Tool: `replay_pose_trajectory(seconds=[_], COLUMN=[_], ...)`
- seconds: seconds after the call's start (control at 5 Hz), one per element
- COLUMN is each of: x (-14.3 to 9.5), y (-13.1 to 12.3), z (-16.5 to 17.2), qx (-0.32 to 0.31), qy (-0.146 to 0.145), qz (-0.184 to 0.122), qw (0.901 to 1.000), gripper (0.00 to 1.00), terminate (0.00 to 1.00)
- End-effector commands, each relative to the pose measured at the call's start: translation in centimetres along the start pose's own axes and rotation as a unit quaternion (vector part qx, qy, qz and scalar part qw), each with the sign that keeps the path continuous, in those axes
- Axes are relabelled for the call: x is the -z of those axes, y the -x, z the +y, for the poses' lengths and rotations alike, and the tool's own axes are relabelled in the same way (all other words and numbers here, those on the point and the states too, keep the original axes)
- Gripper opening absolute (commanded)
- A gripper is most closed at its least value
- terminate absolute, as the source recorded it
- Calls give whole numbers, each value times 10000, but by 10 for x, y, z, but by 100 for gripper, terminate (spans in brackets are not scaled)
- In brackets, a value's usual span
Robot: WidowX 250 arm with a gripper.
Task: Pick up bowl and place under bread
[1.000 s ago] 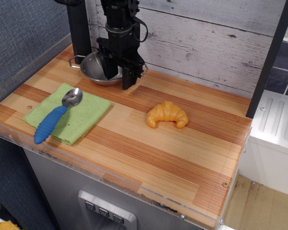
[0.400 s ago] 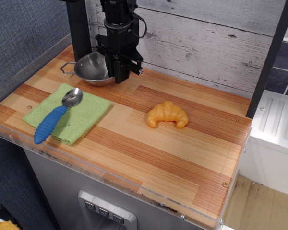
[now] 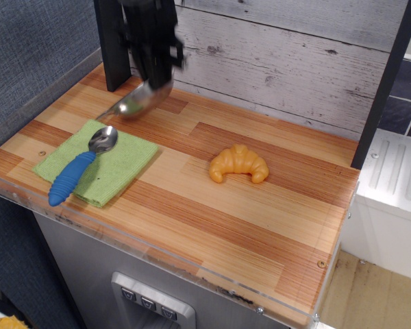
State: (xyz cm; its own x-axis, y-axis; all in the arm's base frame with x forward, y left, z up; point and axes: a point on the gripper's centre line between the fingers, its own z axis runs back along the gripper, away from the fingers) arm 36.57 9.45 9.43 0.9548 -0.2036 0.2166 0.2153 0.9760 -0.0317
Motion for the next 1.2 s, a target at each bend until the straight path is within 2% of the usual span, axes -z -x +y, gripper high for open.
replay_pose_trajectory(seconds=[0.0,0.2,0.4,0.6,0.8,1.0], x=[-90,-79,-53,-21,7,24], y=[17,47,74,89,90,87], z=[-76,-130,-184,-207,-204,-196], qx=[201,563,681,800,758,638], qy=[288,476,579,627,646,594], qz=[-641,-228,208,685,1034,1225], qw=[9973,9970,9958,9925,9896,9886], gripper=[0,0,0,0,0,0], terminate=[0,0,0,0,0,0])
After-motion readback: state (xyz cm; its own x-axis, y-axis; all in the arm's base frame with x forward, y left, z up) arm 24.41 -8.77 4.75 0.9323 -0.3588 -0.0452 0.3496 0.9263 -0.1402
